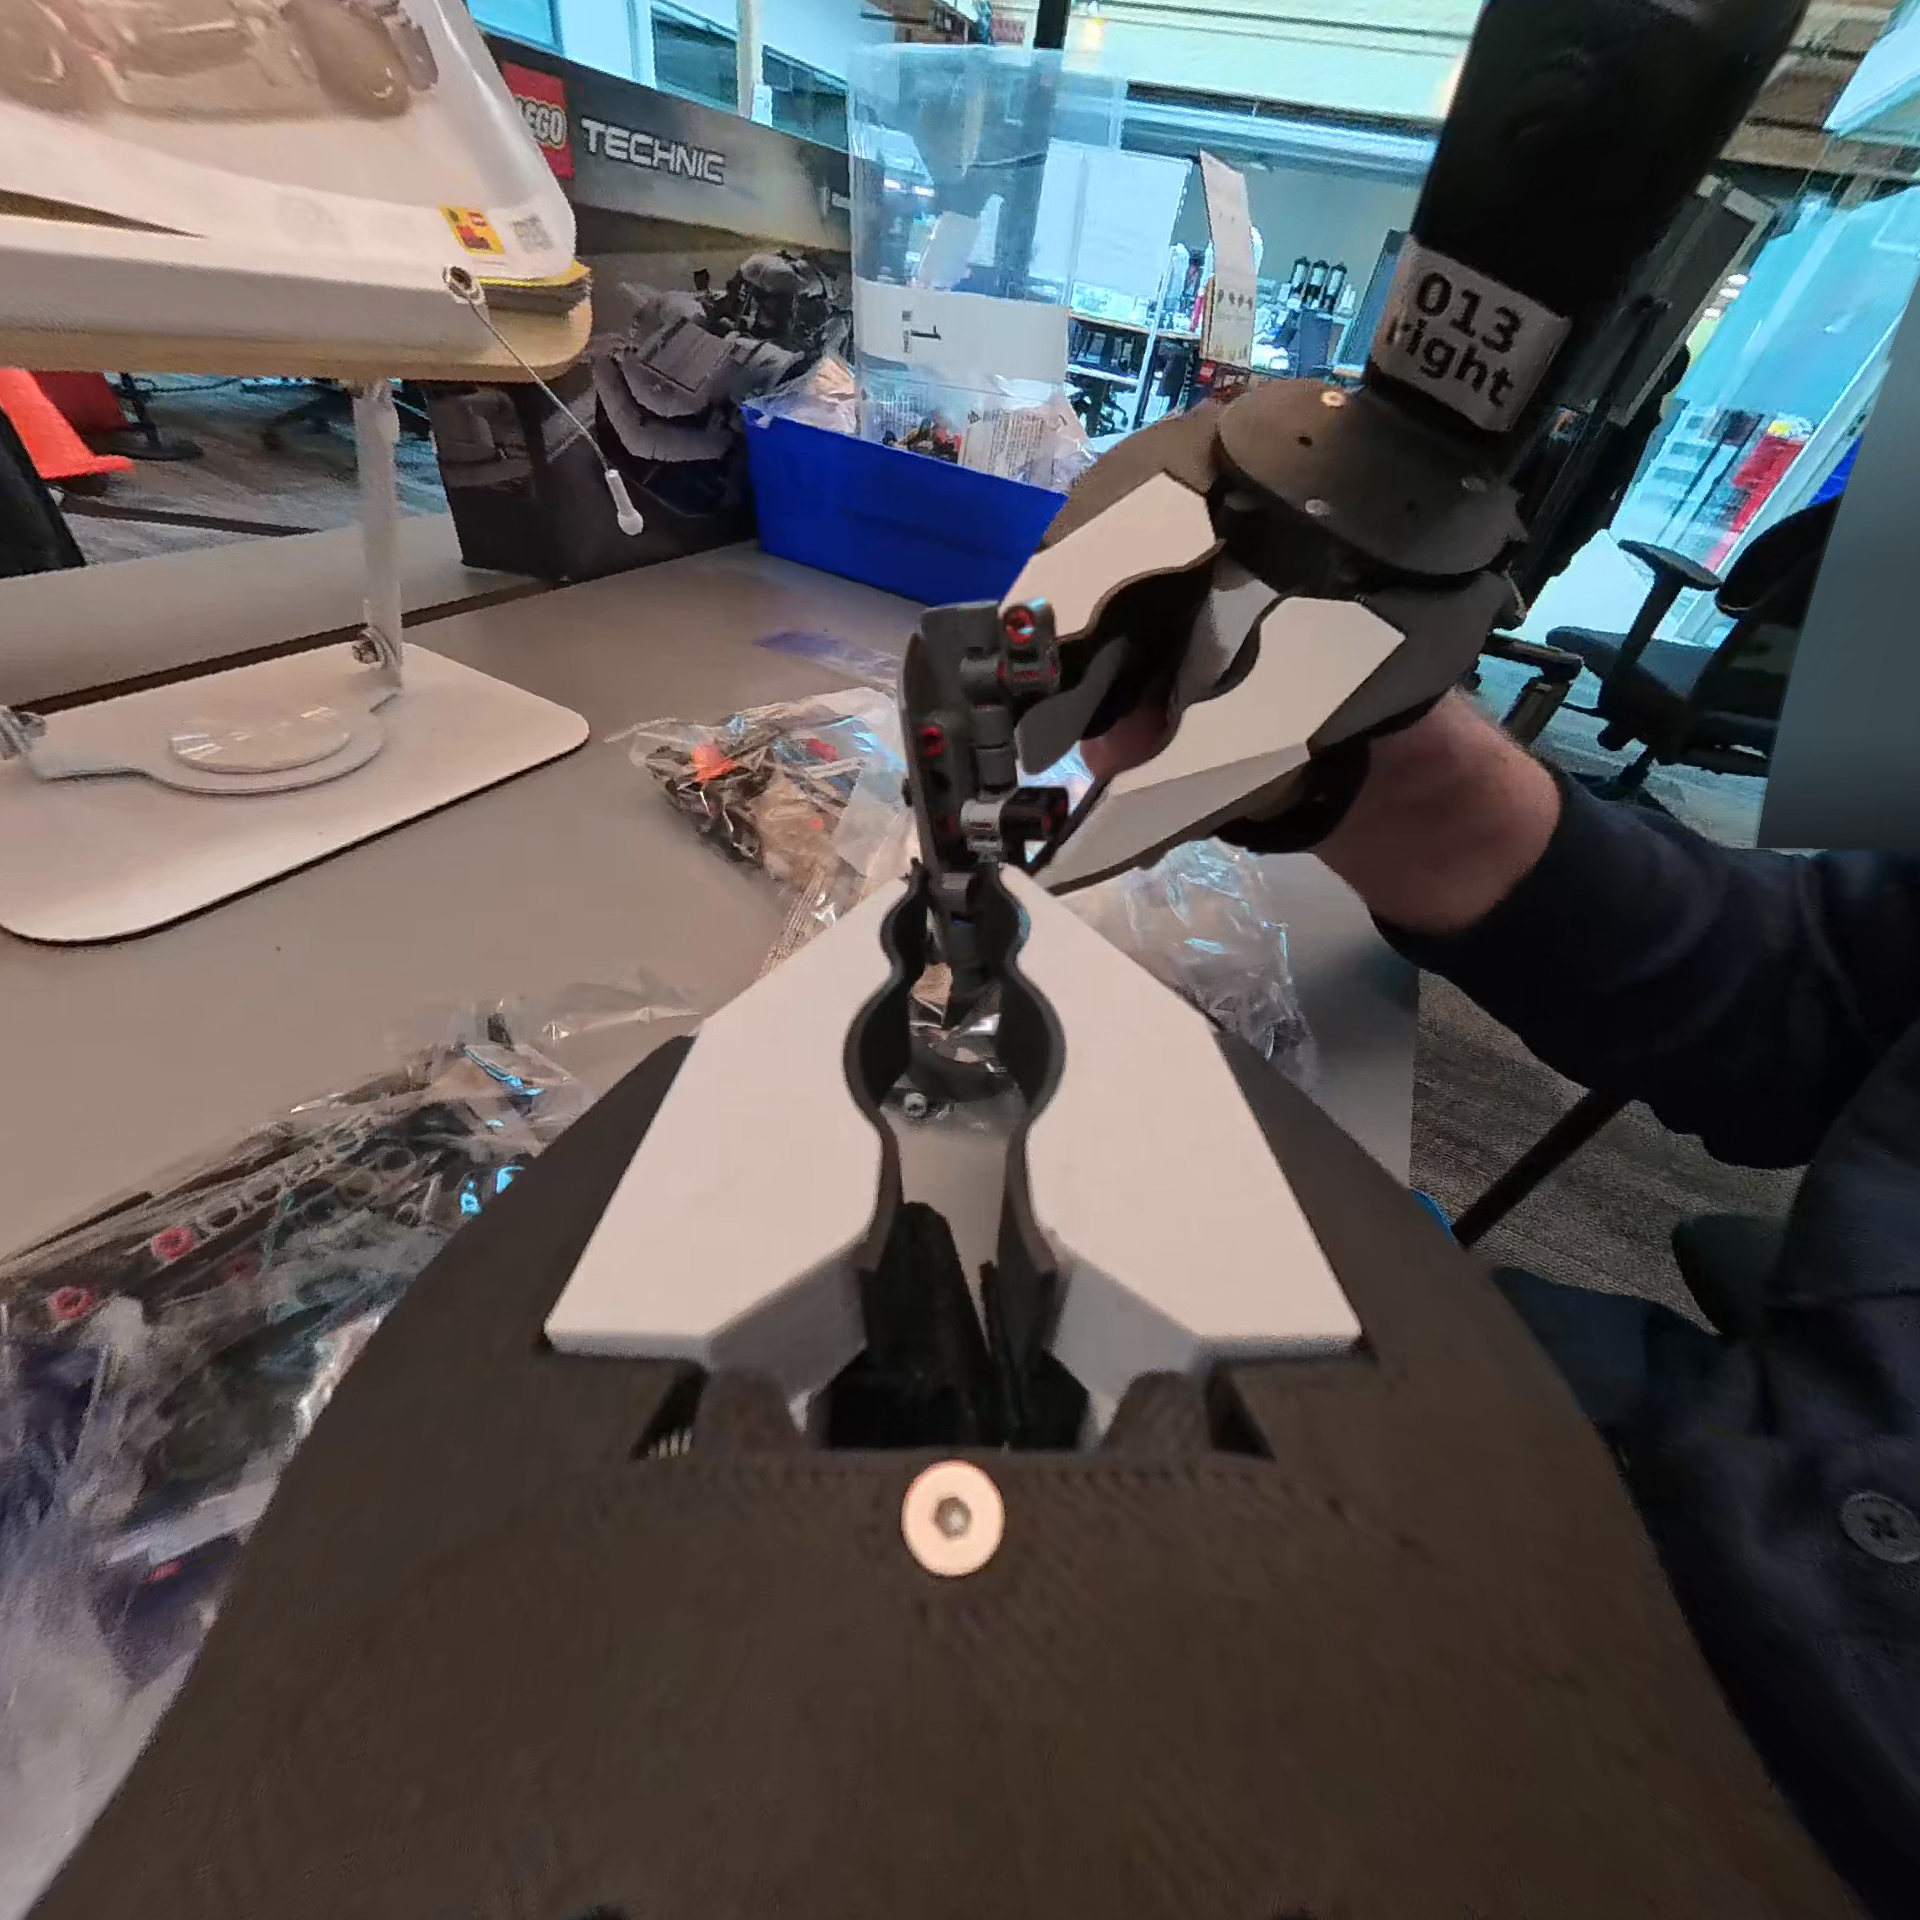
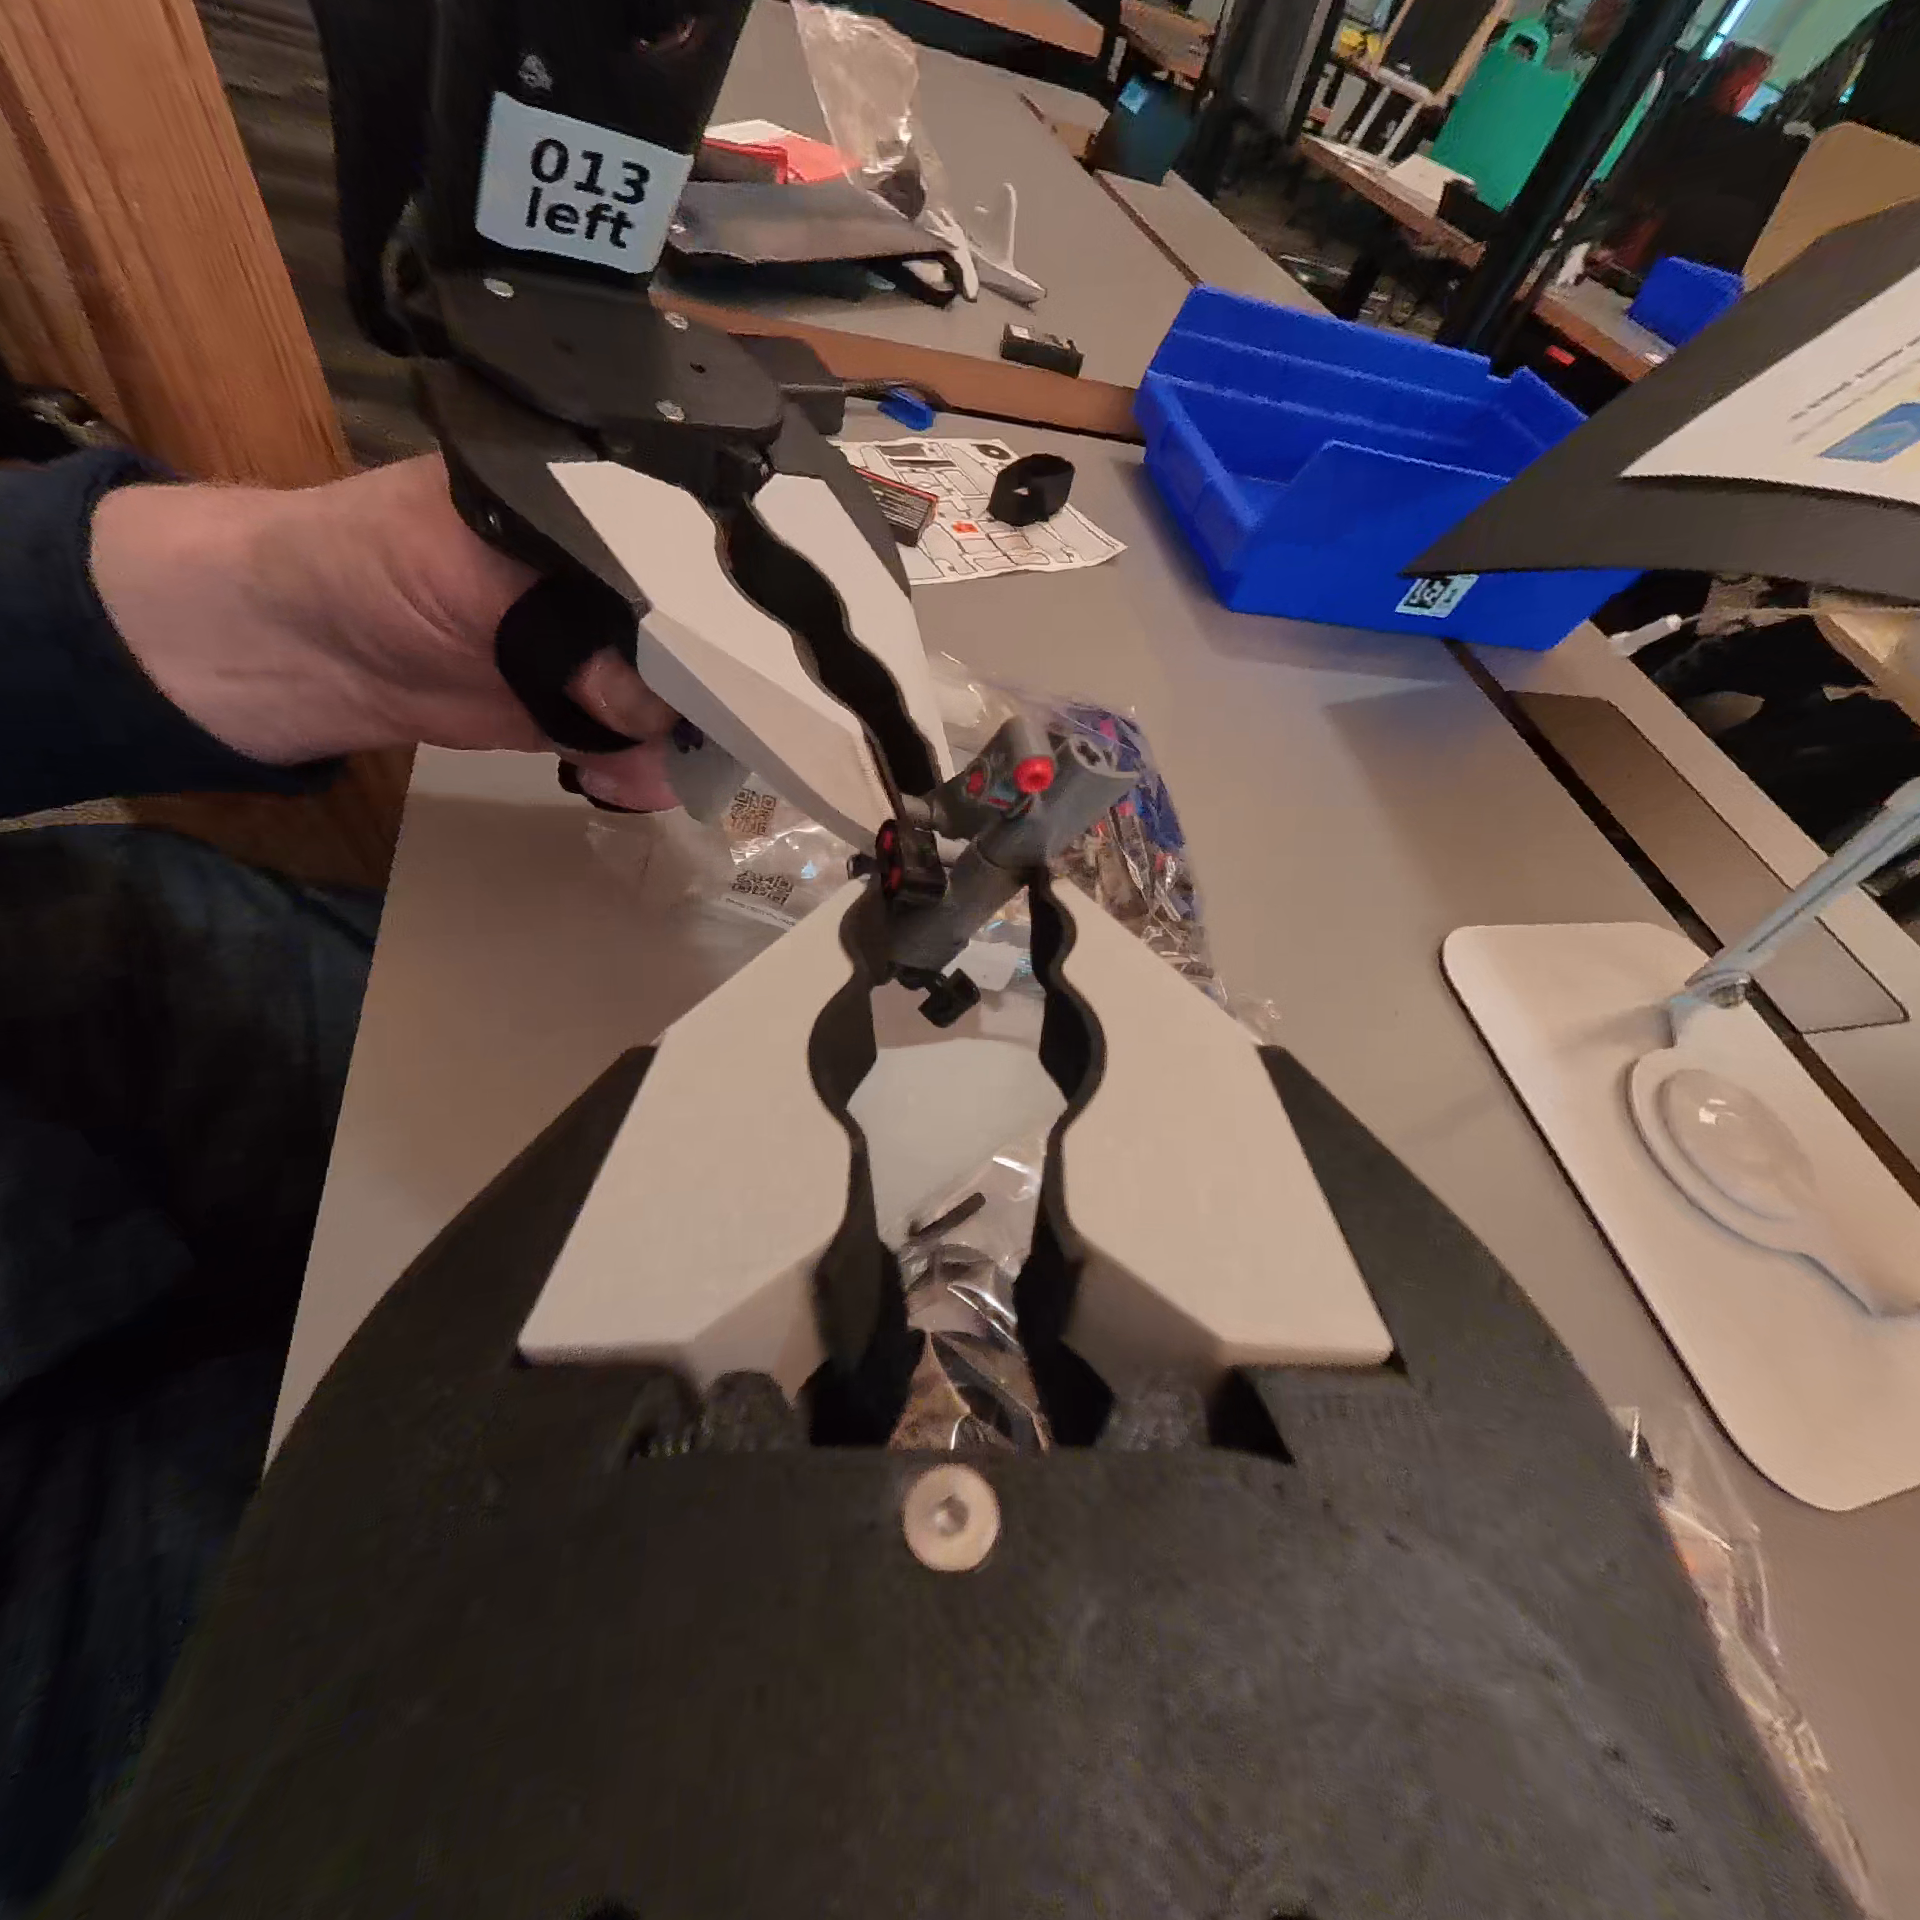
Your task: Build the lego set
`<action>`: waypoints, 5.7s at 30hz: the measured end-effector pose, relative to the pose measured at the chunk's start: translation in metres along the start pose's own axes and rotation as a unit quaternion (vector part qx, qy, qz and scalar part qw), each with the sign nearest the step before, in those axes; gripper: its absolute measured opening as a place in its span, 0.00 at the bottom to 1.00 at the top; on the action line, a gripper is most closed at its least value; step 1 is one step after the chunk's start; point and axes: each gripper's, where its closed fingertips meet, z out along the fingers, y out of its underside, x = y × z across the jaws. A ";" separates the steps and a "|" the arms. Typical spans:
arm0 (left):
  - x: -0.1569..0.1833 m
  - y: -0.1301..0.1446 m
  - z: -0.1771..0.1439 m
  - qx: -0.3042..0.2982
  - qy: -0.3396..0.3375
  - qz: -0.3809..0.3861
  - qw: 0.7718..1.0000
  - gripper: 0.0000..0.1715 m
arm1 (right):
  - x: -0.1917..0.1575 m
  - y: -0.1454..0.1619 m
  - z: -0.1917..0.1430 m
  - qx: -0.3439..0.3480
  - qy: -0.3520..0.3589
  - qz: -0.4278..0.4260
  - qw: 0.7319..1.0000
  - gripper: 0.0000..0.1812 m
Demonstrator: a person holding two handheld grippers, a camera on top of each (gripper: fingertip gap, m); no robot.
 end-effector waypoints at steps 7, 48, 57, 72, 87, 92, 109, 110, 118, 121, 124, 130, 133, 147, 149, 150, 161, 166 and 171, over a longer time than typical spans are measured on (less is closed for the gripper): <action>-0.006 -0.004 -0.003 -0.003 -0.040 0.063 0.997 0.05 | 0.004 -0.018 -0.011 0.096 -0.099 0.172 0.975 0.17; 0.012 -0.033 -0.005 0.008 -0.075 0.207 0.975 0.01 | 0.002 -0.028 -0.016 0.147 -0.161 0.212 0.953 0.06; 0.015 -0.030 -0.011 0.034 -0.012 0.152 0.988 0.00 | -0.011 -0.027 -0.020 0.135 -0.174 0.164 0.962 0.06; -0.020 -0.031 -0.016 0.087 -0.013 0.004 0.996 0.00 | 0.000 -0.013 -0.009 0.074 -0.076 0.099 0.989 0.20; 0.008 -0.049 -0.016 0.177 0.152 -0.118 0.965 0.00 | -0.026 -0.030 -0.018 0.141 -0.183 0.164 0.959 0.09; 0.017 -0.052 -0.015 0.176 0.176 -0.107 0.963 0.00 | -0.030 -0.030 -0.027 0.165 -0.244 0.214 0.931 0.07; 0.045 -0.044 -0.008 0.154 0.231 -0.088 0.956 0.10 | -0.028 -0.040 -0.042 0.198 -0.247 0.230 0.920 0.03; 0.045 -0.044 -0.008 0.158 0.230 -0.086 0.956 0.10 | -0.028 -0.040 -0.042 0.199 -0.246 0.230 0.920 0.02; 0.060 -0.043 -0.017 0.153 0.221 -0.023 0.963 0.07 | -0.040 -0.038 -0.051 0.183 -0.249 0.158 0.938 0.03; 0.060 -0.040 -0.016 0.146 0.209 -0.019 0.967 0.07 | -0.040 -0.033 -0.053 0.164 -0.230 0.126 0.951 0.03; 0.057 -0.035 -0.014 0.130 0.190 -0.012 0.973 0.07 | -0.038 -0.025 -0.051 0.142 -0.207 0.101 0.963 0.03; 0.051 -0.026 -0.014 0.103 0.168 0.011 0.980 0.07 | -0.039 -0.018 -0.050 0.129 -0.207 0.129 0.961 0.03; 0.045 -0.026 -0.015 0.106 0.161 -0.002 0.981 0.07 | -0.036 -0.017 -0.047 0.121 -0.177 0.124 0.969 0.03; -0.007 -0.031 -0.045 0.104 0.064 -0.029 0.992 0.00 | -0.017 0.012 -0.042 0.058 -0.110 0.108 0.986 0.03; -0.007 -0.024 -0.032 0.074 0.042 -0.011 0.996 0.00 | -0.020 0.005 -0.034 0.069 -0.125 0.113 0.983 0.03; 0.000 -0.024 -0.029 0.068 0.049 -0.003 0.996 0.00 | -0.019 0.003 -0.035 0.081 -0.139 0.132 0.978 0.03; 0.017 -0.006 0.015 0.041 0.032 -0.023 0.998 0.20 | -0.030 0.011 -0.013 0.026 -0.061 0.060 0.996 0.03; 0.008 -0.002 0.012 0.026 -0.004 0.023 0.999 0.19 | -0.023 0.013 -0.008 -0.015 0.019 -0.003 1.000 0.03; 0.002 0.000 0.012 0.020 0.005 0.010 1.000 0.19 | -0.017 0.014 -0.005 -0.055 0.099 -0.105 0.988 0.03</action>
